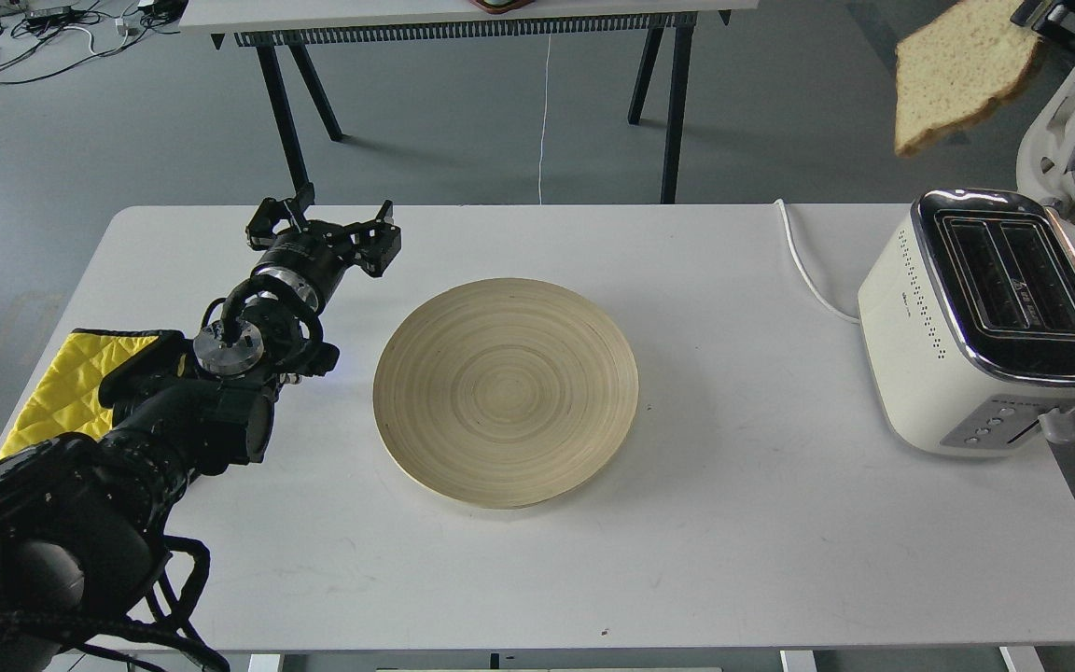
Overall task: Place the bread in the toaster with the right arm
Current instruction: 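Lift the bread slice off the plate and carry it above the toaster, then lower the bread slice into the toaster slot with the right gripper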
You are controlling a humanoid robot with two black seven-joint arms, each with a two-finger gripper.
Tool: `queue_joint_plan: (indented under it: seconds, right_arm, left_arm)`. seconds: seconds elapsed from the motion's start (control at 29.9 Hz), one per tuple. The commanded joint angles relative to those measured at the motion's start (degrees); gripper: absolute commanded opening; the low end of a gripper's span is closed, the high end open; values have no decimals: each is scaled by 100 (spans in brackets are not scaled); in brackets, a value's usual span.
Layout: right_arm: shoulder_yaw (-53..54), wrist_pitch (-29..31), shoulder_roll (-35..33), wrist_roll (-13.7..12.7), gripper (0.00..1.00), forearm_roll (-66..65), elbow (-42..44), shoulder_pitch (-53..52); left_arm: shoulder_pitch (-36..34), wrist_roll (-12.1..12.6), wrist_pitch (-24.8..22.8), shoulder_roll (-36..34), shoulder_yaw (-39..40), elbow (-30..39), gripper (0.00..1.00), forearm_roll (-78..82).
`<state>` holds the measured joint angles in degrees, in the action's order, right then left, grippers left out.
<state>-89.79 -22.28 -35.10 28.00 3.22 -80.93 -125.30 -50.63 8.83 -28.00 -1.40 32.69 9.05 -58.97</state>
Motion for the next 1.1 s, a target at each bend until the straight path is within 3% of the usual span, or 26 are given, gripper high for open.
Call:
queue_joint_plan:
  seconds: [0.0,0.37,1.07]
  right_arm:
    - [-757,-303,152,0,1,-49,-334,-205]
    - [-1515,-321,170,0,2,-428,-1056,-469]
    - [-1480,-329,144,0,2,-428,-1311,-56]
  left_arm:
    - [0,-4,0,0,0,0,100,0]
    - [0,5,0,0,0,0,100,0]
    - [0,5,0,0,0,0,100,0]
